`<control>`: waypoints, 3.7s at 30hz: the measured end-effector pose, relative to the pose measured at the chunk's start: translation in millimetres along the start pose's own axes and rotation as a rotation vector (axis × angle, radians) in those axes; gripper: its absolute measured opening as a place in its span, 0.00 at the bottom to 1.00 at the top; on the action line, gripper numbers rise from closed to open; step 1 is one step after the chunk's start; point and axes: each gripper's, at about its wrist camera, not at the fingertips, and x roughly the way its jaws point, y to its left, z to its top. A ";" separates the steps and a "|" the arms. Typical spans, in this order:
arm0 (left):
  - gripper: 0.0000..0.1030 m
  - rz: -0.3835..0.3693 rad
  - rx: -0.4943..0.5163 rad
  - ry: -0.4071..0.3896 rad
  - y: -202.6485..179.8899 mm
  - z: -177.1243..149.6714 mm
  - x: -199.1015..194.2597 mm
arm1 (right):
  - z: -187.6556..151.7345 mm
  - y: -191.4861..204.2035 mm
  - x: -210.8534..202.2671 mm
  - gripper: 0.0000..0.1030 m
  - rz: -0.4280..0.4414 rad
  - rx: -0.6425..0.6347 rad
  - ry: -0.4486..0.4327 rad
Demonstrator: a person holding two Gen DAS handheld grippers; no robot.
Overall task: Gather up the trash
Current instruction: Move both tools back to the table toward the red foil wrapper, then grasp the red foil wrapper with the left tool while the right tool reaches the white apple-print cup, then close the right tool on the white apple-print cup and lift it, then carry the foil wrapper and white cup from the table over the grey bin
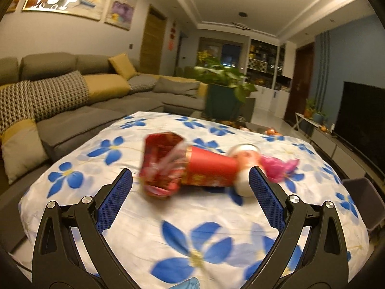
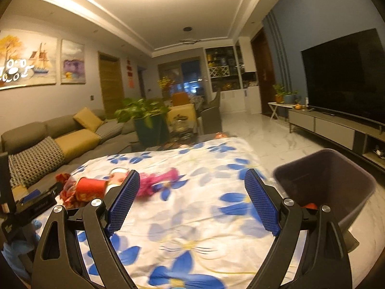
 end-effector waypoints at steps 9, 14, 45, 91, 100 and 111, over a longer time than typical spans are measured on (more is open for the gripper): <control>0.93 0.005 -0.061 0.042 41.6 21.1 34.2 | -1.8 43.4 28.1 0.83 0.081 -0.061 0.021; 0.92 -0.024 -0.098 0.095 50.4 24.7 60.1 | -1.4 57.6 49.7 0.83 0.120 -0.068 0.035; 0.14 -0.109 -0.143 0.109 62.9 9.0 42.1 | -29.1 120.1 166.0 0.63 0.231 -0.077 0.322; 0.14 -0.163 -0.116 0.096 35.3 15.2 2.8 | 19.8 84.8 84.0 0.53 0.298 -0.056 0.201; 0.14 -0.198 -0.078 0.085 10.8 16.5 -10.2 | 32.8 49.1 53.7 0.53 0.291 -0.017 0.135; 0.14 -0.262 -0.007 0.085 -33.5 17.2 -15.1 | 35.3 5.9 32.7 0.53 0.231 0.019 0.102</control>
